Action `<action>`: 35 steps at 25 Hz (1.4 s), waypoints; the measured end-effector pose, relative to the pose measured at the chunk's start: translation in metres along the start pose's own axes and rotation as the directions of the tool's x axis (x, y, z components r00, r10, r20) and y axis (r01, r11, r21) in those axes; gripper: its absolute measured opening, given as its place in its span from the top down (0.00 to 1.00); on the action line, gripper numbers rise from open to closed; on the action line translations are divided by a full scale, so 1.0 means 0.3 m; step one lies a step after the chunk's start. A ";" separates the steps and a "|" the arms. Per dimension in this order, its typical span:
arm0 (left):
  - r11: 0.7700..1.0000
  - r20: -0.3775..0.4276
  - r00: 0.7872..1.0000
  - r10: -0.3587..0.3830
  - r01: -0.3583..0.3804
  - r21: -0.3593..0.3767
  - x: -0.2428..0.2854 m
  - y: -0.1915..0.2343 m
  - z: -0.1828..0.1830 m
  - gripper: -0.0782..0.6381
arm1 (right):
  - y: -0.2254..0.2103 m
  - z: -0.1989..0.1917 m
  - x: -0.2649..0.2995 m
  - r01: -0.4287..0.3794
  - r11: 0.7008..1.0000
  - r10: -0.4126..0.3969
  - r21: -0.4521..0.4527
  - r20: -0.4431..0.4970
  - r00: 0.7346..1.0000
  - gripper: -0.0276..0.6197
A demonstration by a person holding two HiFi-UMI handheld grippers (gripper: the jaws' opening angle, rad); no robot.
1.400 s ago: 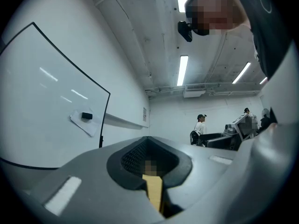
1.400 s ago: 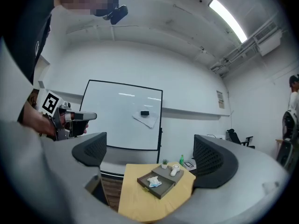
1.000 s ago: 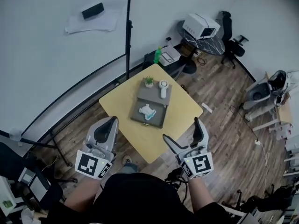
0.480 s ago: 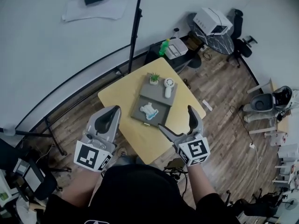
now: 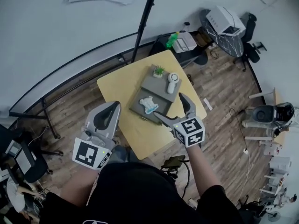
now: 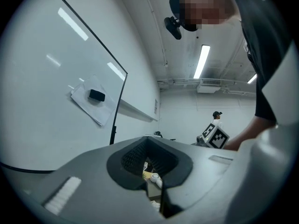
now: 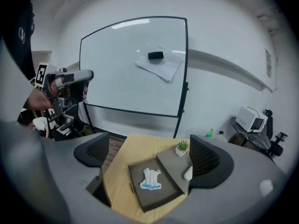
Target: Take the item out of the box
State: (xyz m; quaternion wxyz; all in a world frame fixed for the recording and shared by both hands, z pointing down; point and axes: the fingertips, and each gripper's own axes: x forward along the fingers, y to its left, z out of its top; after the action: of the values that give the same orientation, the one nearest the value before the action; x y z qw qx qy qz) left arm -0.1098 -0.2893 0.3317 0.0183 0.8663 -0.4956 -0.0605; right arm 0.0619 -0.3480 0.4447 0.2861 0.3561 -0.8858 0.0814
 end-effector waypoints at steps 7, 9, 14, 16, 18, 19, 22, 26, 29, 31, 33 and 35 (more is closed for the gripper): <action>0.999 -0.040 0.998 0.039 -0.040 -0.020 -0.027 0.026 -0.105 0.89 | -0.005 -0.175 0.246 -0.134 0.991 0.131 0.005 -0.242 0.961 0.12; 0.998 -0.034 0.998 0.053 -0.054 -0.029 -0.030 0.040 -0.126 0.89 | -0.008 -0.244 0.319 -0.168 0.986 0.165 0.020 -0.314 0.935 0.12; 0.997 -0.134 0.990 0.048 -0.055 -0.048 -0.043 0.038 -0.225 0.89 | -0.017 -0.432 0.455 -0.246 0.968 0.241 0.058 -0.502 0.831 0.12; 0.997 -0.135 0.989 0.052 -0.059 -0.051 -0.043 0.041 -0.238 0.89 | -0.017 -0.489 0.495 -0.268 0.961 0.259 0.068 -0.559 0.788 0.12; 0.997 -0.137 0.989 0.054 -0.062 -0.056 -0.045 0.042 -0.250 0.89 | -0.014 -0.535 0.534 -0.288 0.954 0.276 0.080 -0.604 0.748 0.13; 0.996 -0.141 0.989 0.054 -0.063 -0.058 -0.046 0.041 -0.256 0.89 | -0.013 -0.554 0.554 -0.295 0.952 0.283 0.086 -0.621 0.731 0.14; 0.995 -0.157 0.986 0.058 -0.070 -0.072 -0.056 0.039 -0.282 0.89 | -0.006 -0.619 0.608 -0.305 0.946 0.298 0.113 -0.676 0.674 0.16; 0.993 -0.170 0.983 0.069 -0.085 -0.085 -0.073 0.038 -0.316 0.89 | -0.002 -0.715 0.661 -0.301 0.943 0.302 0.140 -0.736 0.606 0.18; 0.992 -0.180 0.981 0.078 -0.095 -0.087 -0.095 0.039 -0.336 0.89 | -0.008 -0.772 0.691 -0.285 0.947 0.290 0.146 -0.768 0.571 0.21; 0.990 -0.189 0.978 0.084 -0.103 -0.094 -0.110 0.042 -0.351 0.89 | -0.008 -0.798 0.707 -0.283 0.948 0.286 0.148 -0.786 0.548 0.23; 0.989 -0.194 0.977 0.087 -0.109 -0.102 -0.120 0.044 -0.361 0.89 | -0.007 -0.818 0.719 -0.285 0.948 0.276 0.138 -0.804 0.527 0.28; 0.988 -0.200 0.976 0.087 -0.110 -0.107 -0.126 0.044 -0.370 0.89 | -0.009 -0.836 0.729 -0.285 0.951 0.258 0.122 -0.821 0.510 0.32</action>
State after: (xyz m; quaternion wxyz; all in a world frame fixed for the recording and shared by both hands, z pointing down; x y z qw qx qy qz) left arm -0.1263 -0.2665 0.4462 0.1204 0.8398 -0.5293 -0.0035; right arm 0.0488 -0.3906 0.7746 0.6571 0.1286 -0.6919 0.2701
